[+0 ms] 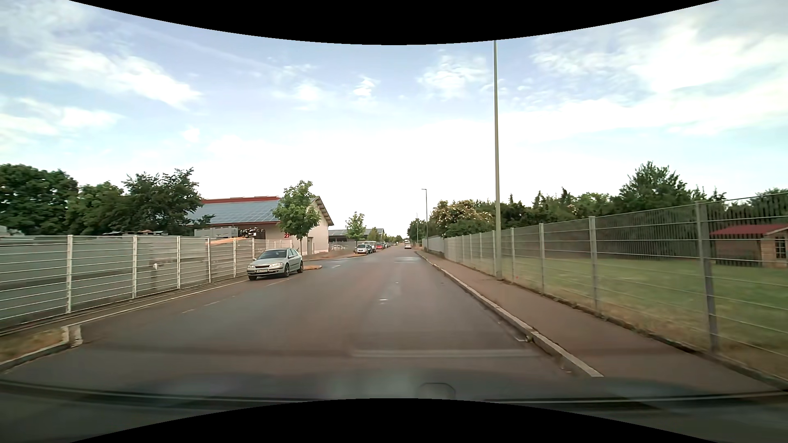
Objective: Follow the waypoints while adhering to traffic rules and regulations
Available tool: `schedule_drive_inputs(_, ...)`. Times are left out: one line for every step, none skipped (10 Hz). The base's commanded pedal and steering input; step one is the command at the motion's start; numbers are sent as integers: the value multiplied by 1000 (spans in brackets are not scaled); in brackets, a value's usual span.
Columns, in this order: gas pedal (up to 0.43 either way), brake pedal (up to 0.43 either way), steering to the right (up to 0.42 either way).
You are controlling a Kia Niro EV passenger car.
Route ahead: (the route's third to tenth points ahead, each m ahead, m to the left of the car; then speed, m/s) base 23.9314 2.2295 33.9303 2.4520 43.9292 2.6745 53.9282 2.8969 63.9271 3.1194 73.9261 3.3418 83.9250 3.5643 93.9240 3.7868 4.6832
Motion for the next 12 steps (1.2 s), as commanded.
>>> schedule_drive_inputs(197, 0, -9)
schedule_drive_inputs(197, 0, -13)
schedule_drive_inputs(197, 0, -14)
schedule_drive_inputs(197, 0, -13)
schedule_drive_inputs(197, 0, -14)
schedule_drive_inputs(197, 0, -15)
schedule_drive_inputs(197, 0, -15)
schedule_drive_inputs(197, 0, -13)
schedule_drive_inputs(197, 0, -11)
schedule_drive_inputs(197, 0, -11)
schedule_drive_inputs(197, 0, -17)
schedule_drive_inputs(220, 0, -22)
